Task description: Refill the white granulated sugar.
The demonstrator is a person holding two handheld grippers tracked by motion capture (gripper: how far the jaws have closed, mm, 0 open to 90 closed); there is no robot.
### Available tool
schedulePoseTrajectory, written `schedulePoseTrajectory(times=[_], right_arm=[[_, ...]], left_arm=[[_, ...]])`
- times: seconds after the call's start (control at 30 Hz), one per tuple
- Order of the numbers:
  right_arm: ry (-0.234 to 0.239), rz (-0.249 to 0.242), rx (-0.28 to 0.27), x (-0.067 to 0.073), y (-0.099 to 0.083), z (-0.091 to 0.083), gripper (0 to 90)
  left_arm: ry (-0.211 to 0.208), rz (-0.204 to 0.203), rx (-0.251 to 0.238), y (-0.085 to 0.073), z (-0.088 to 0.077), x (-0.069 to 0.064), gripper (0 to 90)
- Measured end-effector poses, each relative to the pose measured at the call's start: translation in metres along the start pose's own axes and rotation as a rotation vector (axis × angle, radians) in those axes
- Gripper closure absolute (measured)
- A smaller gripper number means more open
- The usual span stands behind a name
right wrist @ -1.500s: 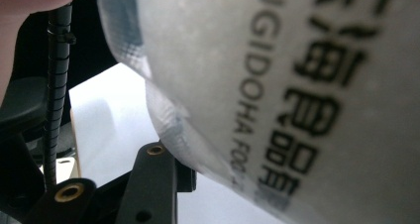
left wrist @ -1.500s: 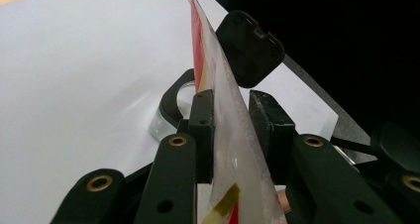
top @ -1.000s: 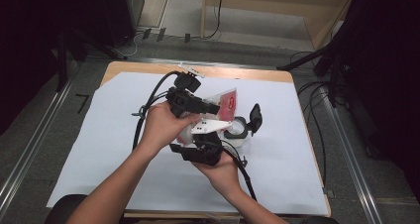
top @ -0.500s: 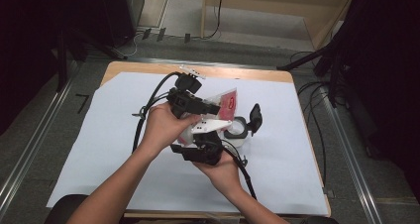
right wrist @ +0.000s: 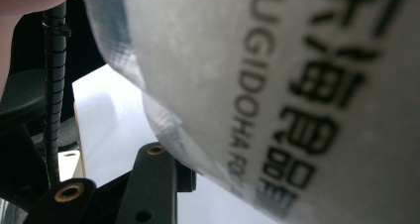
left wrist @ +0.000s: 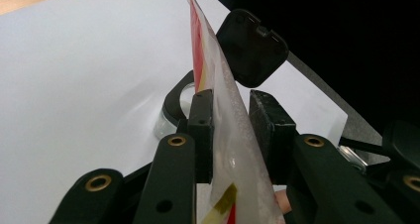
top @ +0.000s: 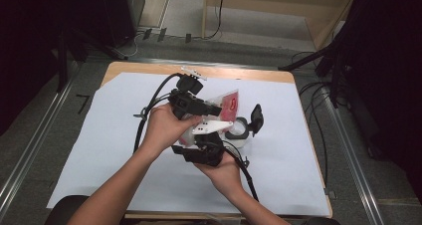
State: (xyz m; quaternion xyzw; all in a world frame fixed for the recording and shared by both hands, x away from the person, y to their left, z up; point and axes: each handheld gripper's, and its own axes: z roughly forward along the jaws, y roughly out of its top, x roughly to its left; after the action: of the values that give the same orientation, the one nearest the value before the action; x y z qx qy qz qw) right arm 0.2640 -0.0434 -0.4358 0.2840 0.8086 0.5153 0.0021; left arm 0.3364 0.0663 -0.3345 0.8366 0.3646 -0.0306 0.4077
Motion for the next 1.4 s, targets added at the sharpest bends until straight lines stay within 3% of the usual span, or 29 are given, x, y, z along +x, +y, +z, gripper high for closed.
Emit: schedulePoseTrajectory(times=[1.4], right_arm=[[0.003, 0.015, -0.018, -0.0013, 0.0022, -0.0030, 64.2]], left_arm=[[0.004, 0.017, -0.013, 0.0007, -0.0025, -0.0029, 67.7]])
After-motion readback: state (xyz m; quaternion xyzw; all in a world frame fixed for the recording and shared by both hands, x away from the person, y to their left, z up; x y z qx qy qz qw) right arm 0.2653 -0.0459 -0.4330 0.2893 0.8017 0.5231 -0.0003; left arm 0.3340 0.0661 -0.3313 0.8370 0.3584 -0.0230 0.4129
